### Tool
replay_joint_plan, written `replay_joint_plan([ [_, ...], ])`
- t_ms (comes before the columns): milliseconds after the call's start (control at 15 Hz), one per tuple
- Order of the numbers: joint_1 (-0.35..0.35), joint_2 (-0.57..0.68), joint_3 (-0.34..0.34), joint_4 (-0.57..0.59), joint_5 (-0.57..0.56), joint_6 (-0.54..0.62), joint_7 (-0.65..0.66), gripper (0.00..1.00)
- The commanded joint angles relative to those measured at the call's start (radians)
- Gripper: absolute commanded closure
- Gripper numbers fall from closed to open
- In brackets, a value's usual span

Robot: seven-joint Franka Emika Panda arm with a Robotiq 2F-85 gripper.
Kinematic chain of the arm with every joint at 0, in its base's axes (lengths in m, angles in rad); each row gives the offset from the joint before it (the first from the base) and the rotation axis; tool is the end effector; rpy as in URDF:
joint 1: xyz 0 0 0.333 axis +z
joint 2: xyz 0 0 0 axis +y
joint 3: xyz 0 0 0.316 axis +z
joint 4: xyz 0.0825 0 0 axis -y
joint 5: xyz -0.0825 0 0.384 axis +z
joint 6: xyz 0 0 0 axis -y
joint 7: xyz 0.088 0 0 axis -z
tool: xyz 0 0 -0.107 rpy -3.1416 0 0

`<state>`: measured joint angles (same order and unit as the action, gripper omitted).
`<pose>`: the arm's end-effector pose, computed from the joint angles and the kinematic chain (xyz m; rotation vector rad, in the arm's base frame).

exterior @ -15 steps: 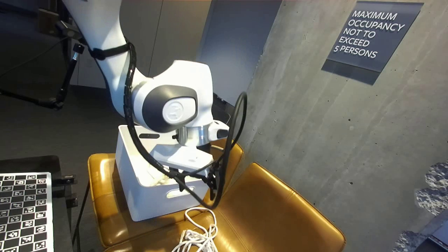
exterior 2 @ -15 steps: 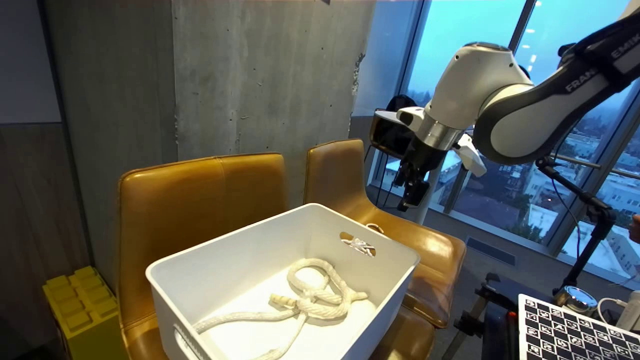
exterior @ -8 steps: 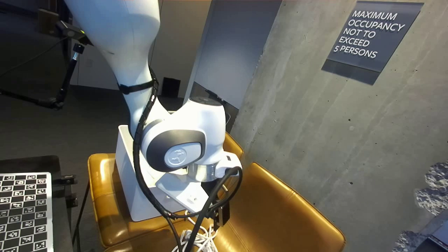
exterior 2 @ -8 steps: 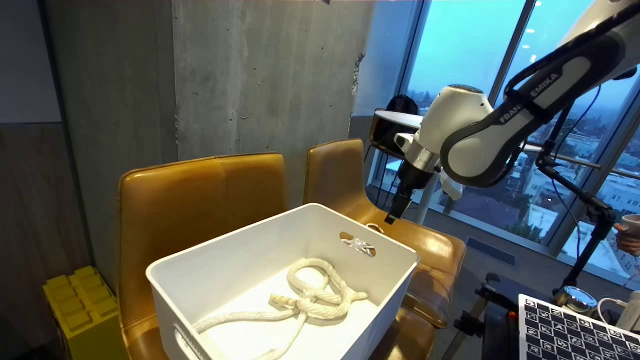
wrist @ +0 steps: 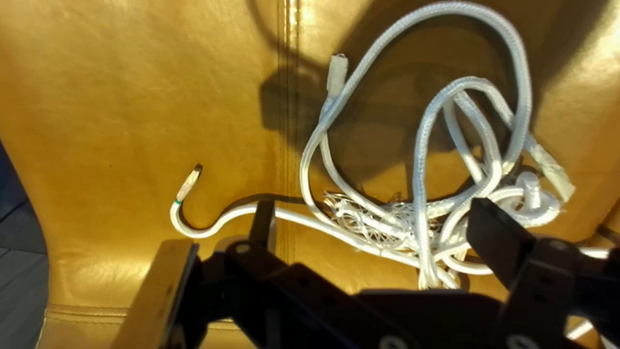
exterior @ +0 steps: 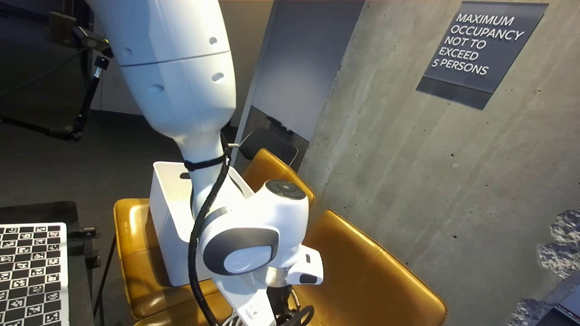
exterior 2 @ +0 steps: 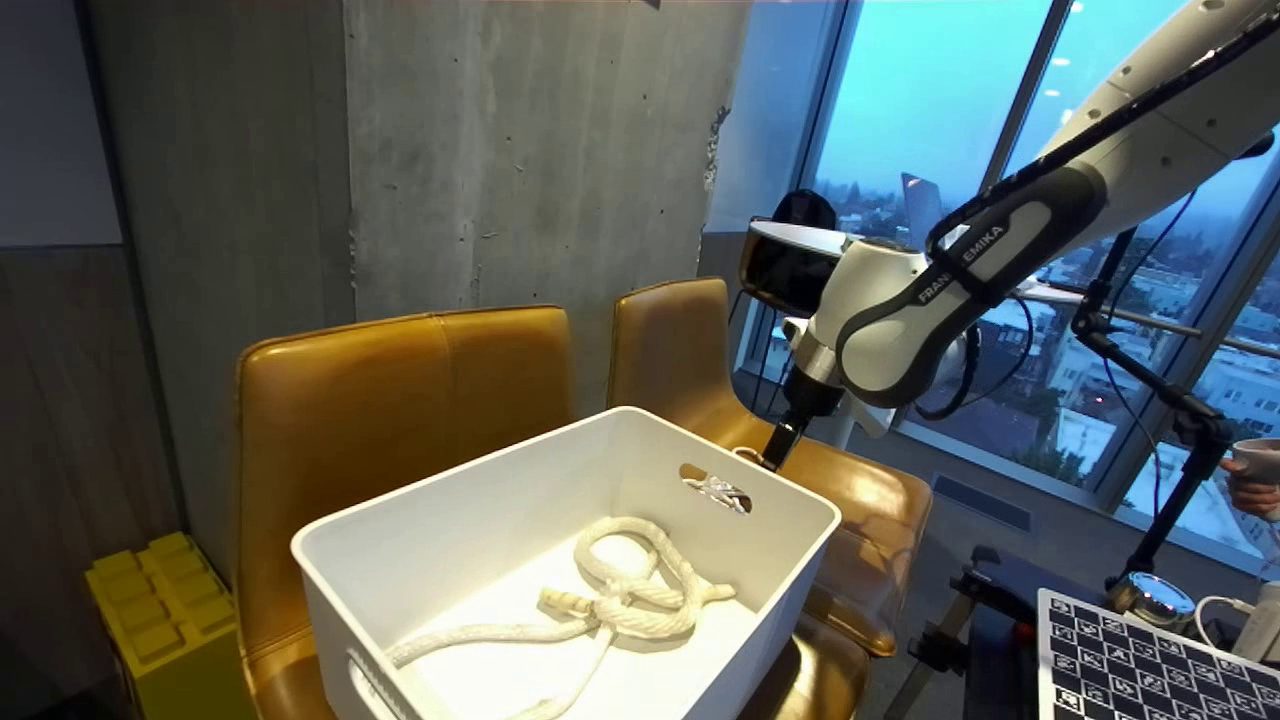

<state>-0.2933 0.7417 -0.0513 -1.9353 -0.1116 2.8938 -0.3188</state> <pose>0.5944 -0.2053 0.1185 2.9876 0.1445 0.2712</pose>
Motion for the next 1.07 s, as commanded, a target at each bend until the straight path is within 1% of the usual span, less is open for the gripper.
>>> replay_joint_plan([
  [0,-0.037,0.059,0.041,0.084,0.032,-0.046,0.007,0.02],
  [67,-0.041,0.07,0.047,0.097,0.034,-0.052,0.008,0.05],
  [133,-0.044,0.08,0.05,0.111,0.036,-0.057,0.008,0.05],
  [200,-0.046,0.09,0.055,0.123,0.04,-0.063,0.007,0.07],
  [267,-0.045,0.101,0.056,0.138,0.046,-0.072,0.008,0.05],
  [333,-0.045,0.111,0.059,0.152,0.05,-0.081,0.008,0.07],
  [400,-0.045,0.119,0.063,0.163,0.053,-0.088,0.008,0.15],
  [467,-0.045,0.128,0.066,0.172,0.057,-0.093,0.008,0.31],
  [533,-0.045,0.136,0.069,0.177,0.06,-0.097,0.007,0.32],
  [600,-0.043,0.139,0.069,0.178,0.062,-0.103,0.008,0.39],
  [667,-0.041,0.14,0.07,0.172,0.062,-0.102,0.006,0.48],
  [800,-0.03,0.128,0.067,0.143,0.054,-0.097,0.008,0.64],
  [1000,-0.006,0.089,0.064,0.088,0.043,-0.087,0.014,0.86],
])
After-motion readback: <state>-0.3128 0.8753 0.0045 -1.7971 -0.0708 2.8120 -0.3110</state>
